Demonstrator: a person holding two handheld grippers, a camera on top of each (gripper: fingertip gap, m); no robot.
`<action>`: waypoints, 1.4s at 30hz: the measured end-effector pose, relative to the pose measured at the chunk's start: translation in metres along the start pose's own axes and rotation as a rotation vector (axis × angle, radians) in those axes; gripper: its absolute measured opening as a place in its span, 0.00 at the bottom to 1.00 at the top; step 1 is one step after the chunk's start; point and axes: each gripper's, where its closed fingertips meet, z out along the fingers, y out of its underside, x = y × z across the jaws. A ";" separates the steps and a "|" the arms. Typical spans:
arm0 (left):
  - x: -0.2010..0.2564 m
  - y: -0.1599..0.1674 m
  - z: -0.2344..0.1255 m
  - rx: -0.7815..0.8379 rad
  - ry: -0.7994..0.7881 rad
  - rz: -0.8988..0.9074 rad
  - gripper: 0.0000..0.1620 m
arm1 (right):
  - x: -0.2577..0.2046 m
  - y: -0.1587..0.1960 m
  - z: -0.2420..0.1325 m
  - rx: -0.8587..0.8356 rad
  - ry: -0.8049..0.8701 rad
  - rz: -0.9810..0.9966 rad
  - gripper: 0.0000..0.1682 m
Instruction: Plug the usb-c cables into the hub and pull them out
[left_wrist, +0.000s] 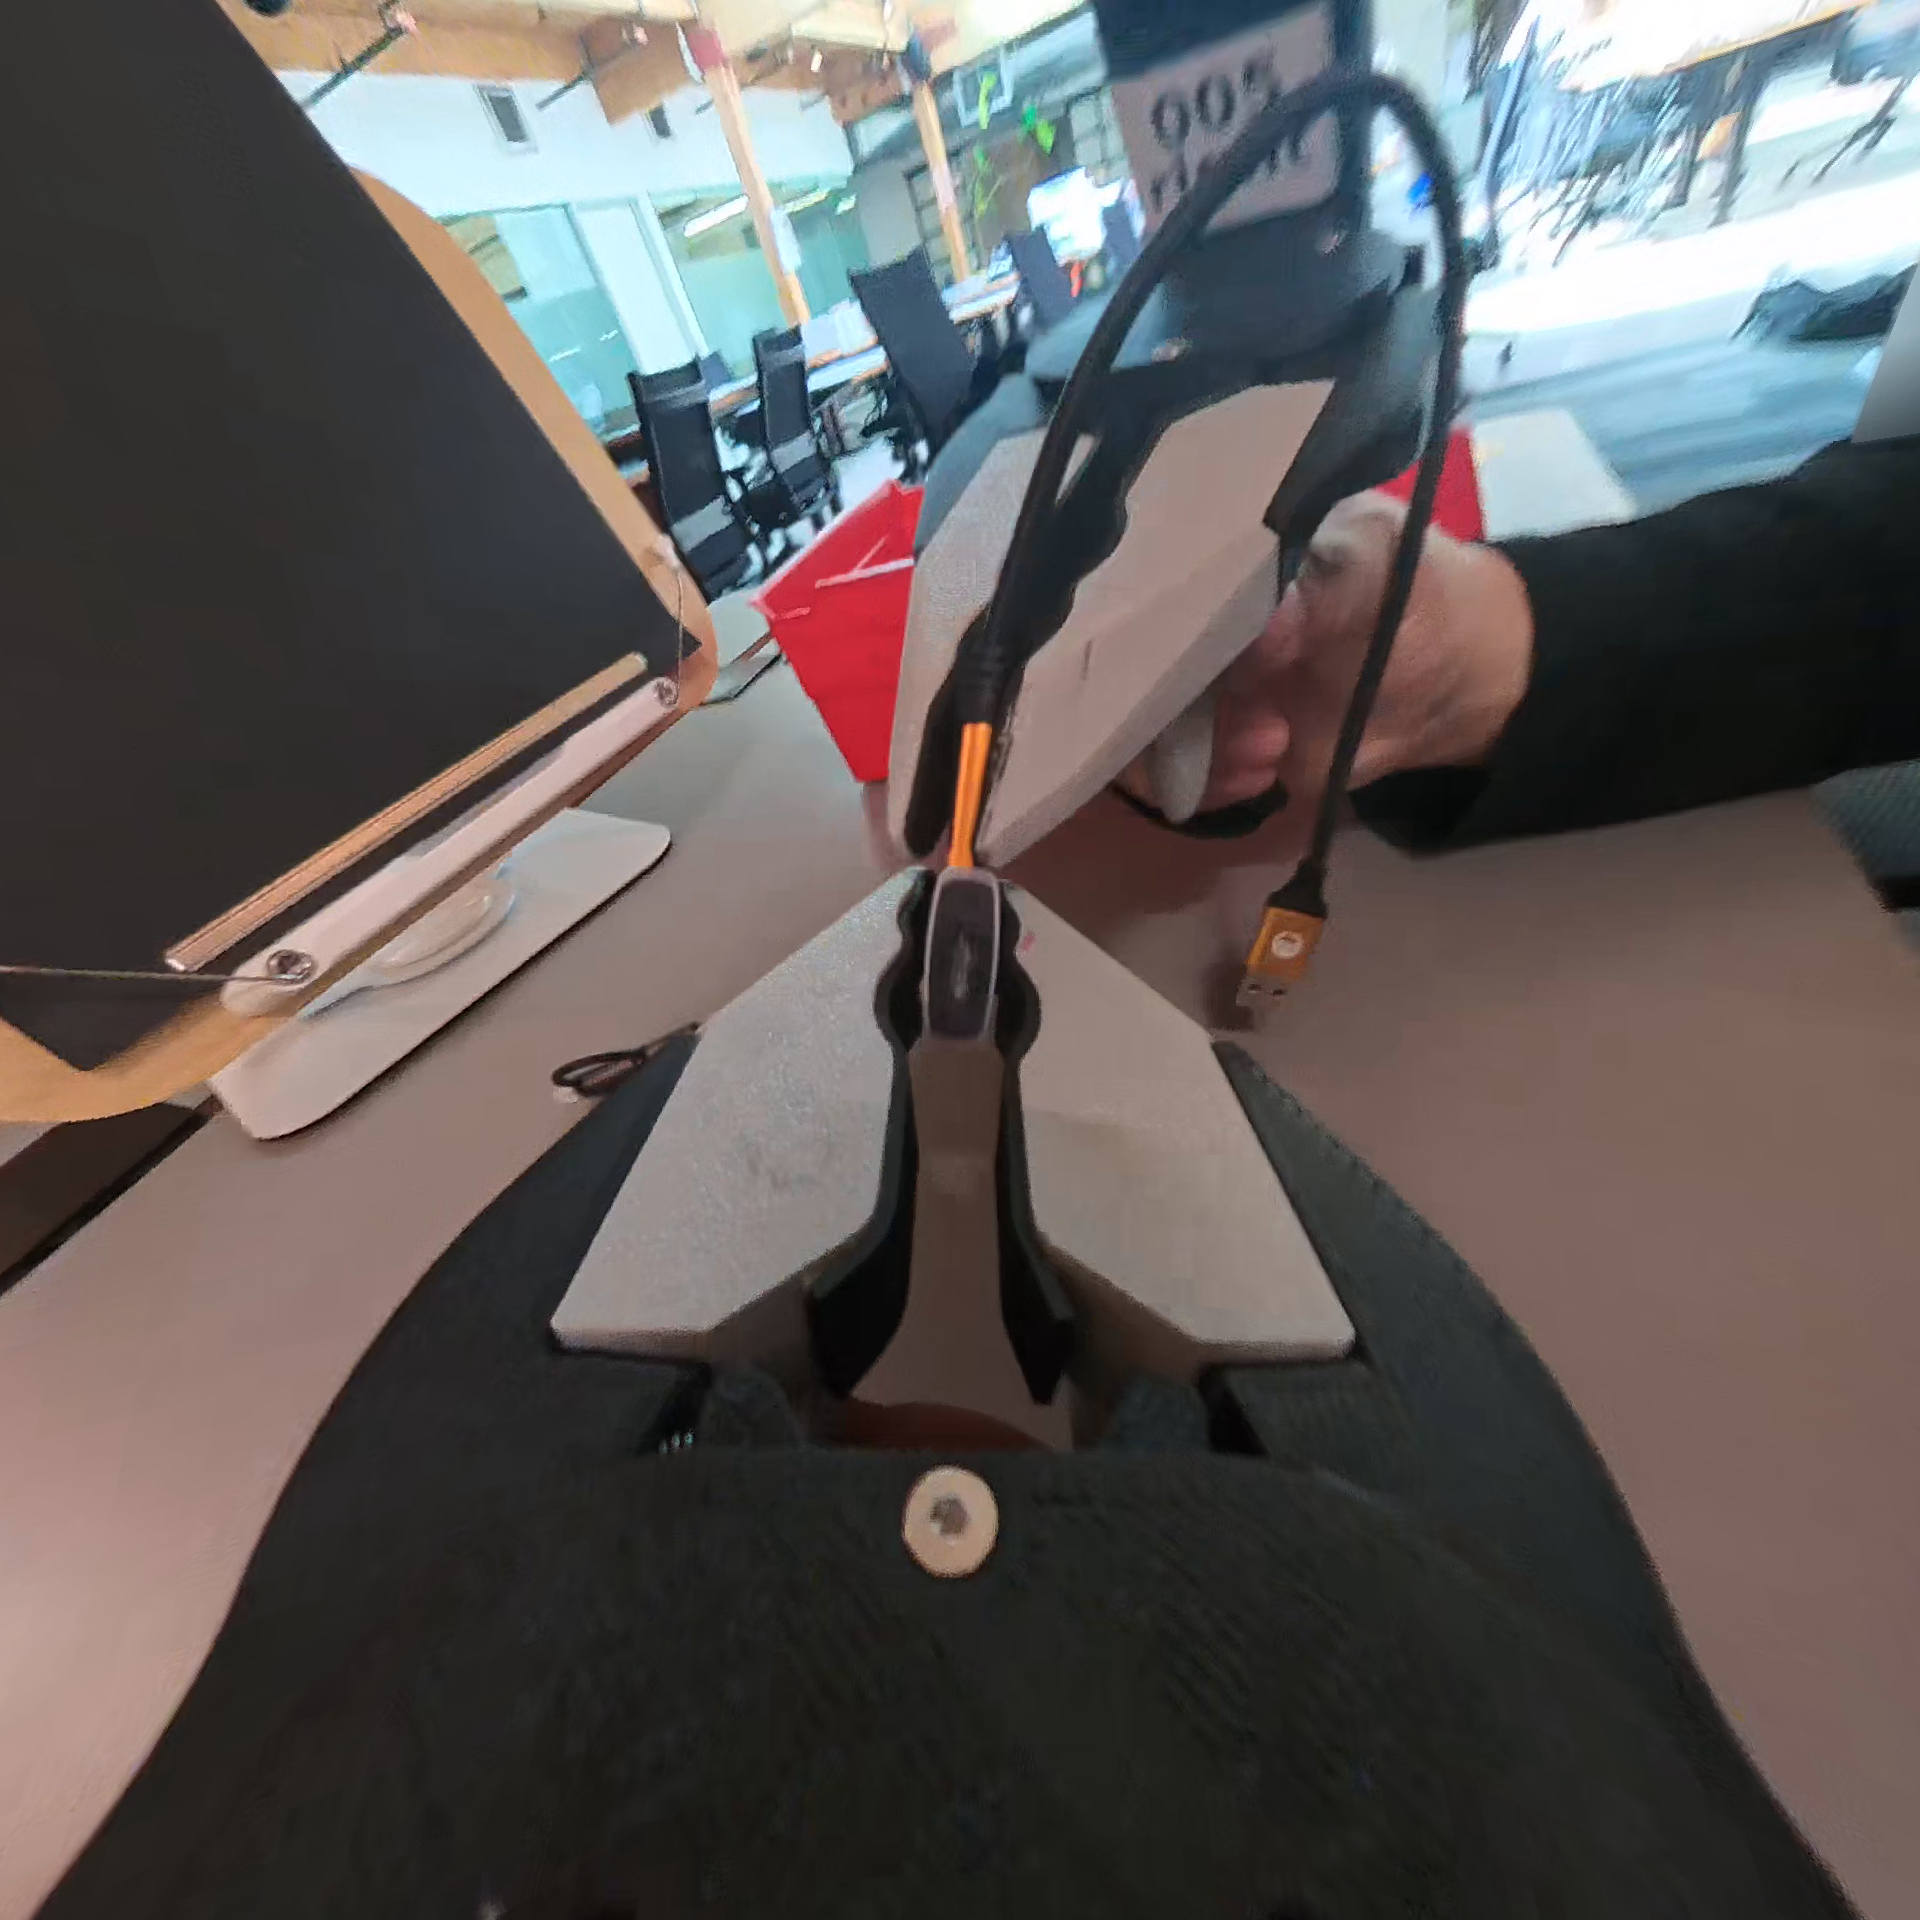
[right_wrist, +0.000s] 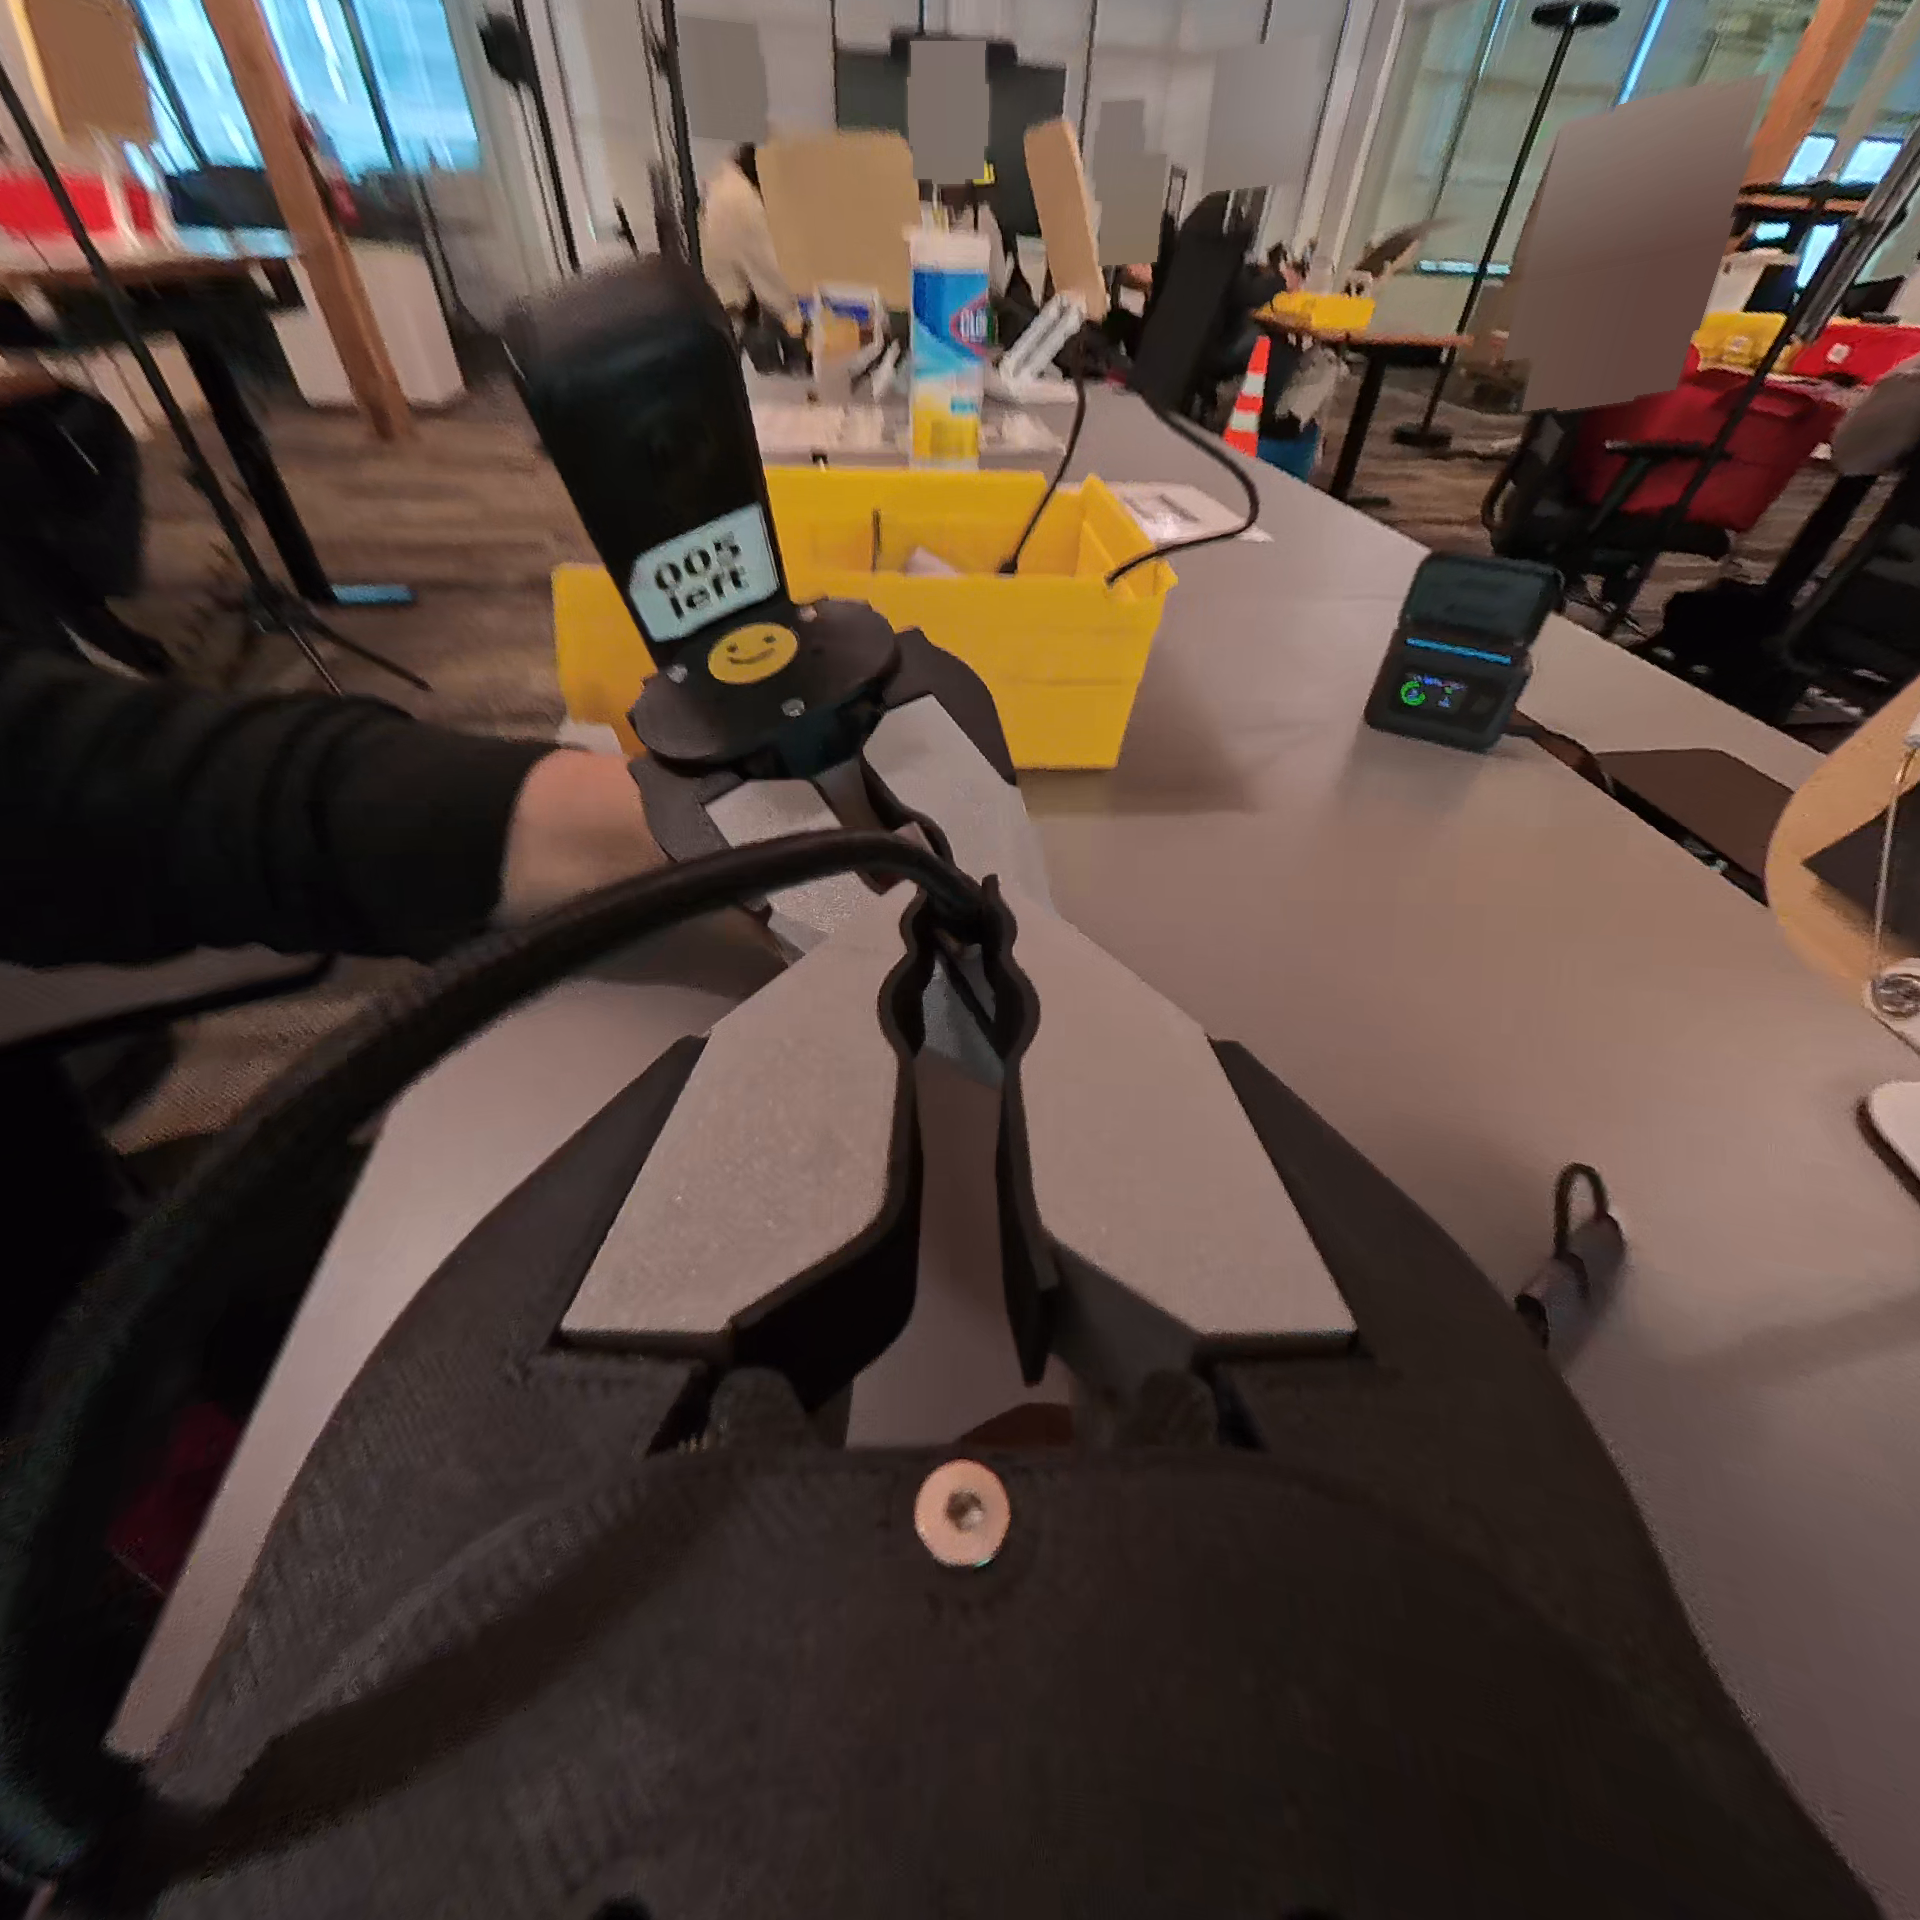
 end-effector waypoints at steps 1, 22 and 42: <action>-0.001 -0.005 -0.002 0.025 0.009 -0.012 0.05 | 0.000 -0.005 -0.002 0.032 -0.012 0.021 0.03; -0.001 -0.015 -0.013 0.025 -0.074 0.213 0.04 | 0.011 -0.001 -0.016 -0.012 -0.051 0.152 0.18; -0.012 0.037 -0.015 -0.279 -0.143 0.506 0.04 | 0.013 0.008 -0.027 -0.241 0.241 -0.328 0.15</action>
